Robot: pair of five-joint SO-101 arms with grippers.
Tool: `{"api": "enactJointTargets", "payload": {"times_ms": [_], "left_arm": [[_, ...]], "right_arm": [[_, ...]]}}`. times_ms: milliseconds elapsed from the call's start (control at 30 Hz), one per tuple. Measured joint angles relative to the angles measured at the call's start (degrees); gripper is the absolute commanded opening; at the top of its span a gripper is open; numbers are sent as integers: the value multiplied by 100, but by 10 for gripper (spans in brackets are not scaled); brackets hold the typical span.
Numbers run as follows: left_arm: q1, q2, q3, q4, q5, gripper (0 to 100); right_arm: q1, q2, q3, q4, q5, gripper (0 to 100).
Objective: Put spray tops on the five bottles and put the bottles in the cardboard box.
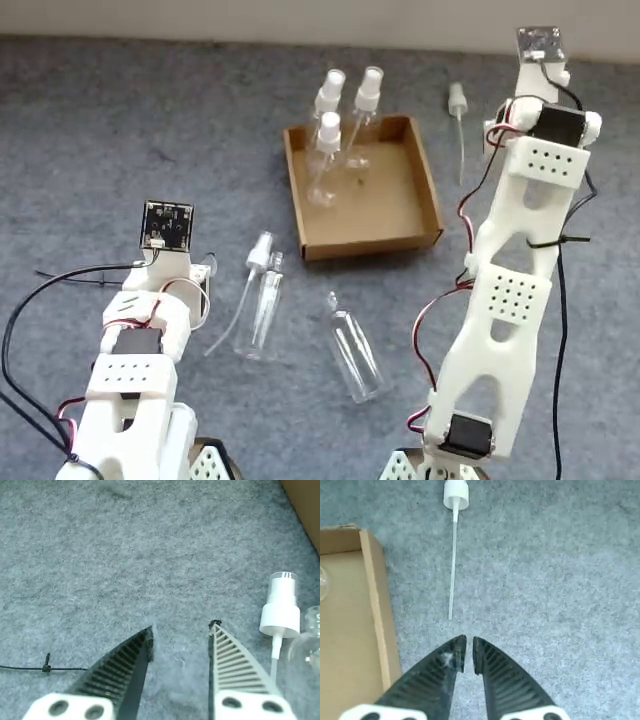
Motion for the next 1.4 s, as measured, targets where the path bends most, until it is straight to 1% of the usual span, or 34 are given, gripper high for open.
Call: {"api": "enactJointTargets", "payload": {"times_ms": [133, 267, 367, 433, 533, 733, 833, 967, 1133, 1200, 1300, 1400], "left_arm": [[26, 0, 0, 0, 0, 174], [62, 0, 0, 0, 0, 174], [62, 0, 0, 0, 0, 174], [62, 0, 35, 0, 0, 175], [-53, 0, 264, 0, 0, 175], [-97, 0, 308, 0, 0, 175], [-97, 0, 308, 0, 0, 175], [-97, 0, 325, 0, 0, 175], [-97, 0, 325, 0, 0, 175], [-97, 0, 325, 0, 0, 175], [-97, 0, 352, 0, 0, 175], [-105, 0, 360, 0, 0, 175]], "right_arm": [[-9, -105, 0, 0, 0, 5], [-167, -105, 0, 0, 0, 5], [-457, -105, 0, -149, 0, 5], [-695, -26, -9, -431, 0, 5], [-879, 360, -9, -1310, 0, 5], [-905, 1662, 0, -4000, 0, 6], [-853, 2145, 9, -4967, 0, 7], [-756, 2593, 0, -5855, 0, 25], [-651, 2989, 281, -6734, -70, 146], [-589, 3059, 580, -7095, -360, 170], [-466, 3077, 985, -7622, -888, 173], [-431, 3068, 1319, -8167, -1116, 173]]}}
